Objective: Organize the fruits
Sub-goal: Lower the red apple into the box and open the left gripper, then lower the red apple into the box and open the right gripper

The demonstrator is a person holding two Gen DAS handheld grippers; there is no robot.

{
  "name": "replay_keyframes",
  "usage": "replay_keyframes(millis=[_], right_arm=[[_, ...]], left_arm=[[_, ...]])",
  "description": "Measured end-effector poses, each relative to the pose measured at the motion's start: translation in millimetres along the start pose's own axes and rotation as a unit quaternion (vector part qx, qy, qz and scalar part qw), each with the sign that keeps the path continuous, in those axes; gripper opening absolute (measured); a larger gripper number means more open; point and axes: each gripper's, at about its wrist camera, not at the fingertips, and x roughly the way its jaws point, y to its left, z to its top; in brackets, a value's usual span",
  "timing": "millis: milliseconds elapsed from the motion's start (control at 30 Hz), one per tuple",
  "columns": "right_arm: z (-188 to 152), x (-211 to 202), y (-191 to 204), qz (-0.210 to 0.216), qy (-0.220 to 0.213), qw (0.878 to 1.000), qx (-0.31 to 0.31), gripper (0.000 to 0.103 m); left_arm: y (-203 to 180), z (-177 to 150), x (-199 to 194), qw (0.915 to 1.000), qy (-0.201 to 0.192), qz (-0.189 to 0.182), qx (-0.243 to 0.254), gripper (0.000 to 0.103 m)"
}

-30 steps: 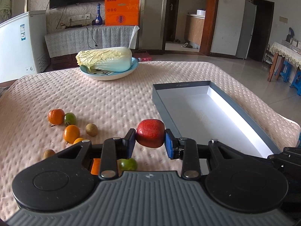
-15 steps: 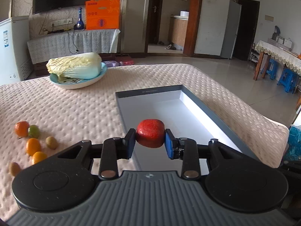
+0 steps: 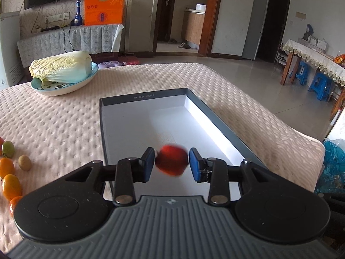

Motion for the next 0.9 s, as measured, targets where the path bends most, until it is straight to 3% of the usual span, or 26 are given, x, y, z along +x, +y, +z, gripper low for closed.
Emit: replay_keyframes(millis=[67, 133, 567, 700, 800, 900], right_arm=[[1, 1, -2, -0.001, 0.001, 1.000, 0.001, 0.032], [1, 4, -1, -0.004, 0.002, 1.000, -0.001, 0.033], [12, 31, -3, -0.012, 0.012, 0.999, 0.027, 0.033], [14, 39, 3, -0.011, 0.016, 0.999, 0.033, 0.033], [17, 47, 8, -0.010, 0.021, 0.999, 0.037, 0.033], [22, 58, 11, -0.013, 0.024, 0.999, 0.042, 0.033]], left_arm=[[-2, -1, -1, 1.0000, -0.003, 0.003, 0.007, 0.059], [-3, 0, -5, 0.9999, -0.012, 0.004, 0.012, 0.064], [17, -5, -59, 0.9977, -0.064, 0.022, 0.003, 0.069], [27, -12, -85, 0.9975, -0.055, 0.043, 0.004, 0.069], [39, -20, -115, 0.9980, -0.049, 0.039, -0.012, 0.069], [53, -36, -140, 0.9969, -0.049, 0.056, -0.028, 0.074]])
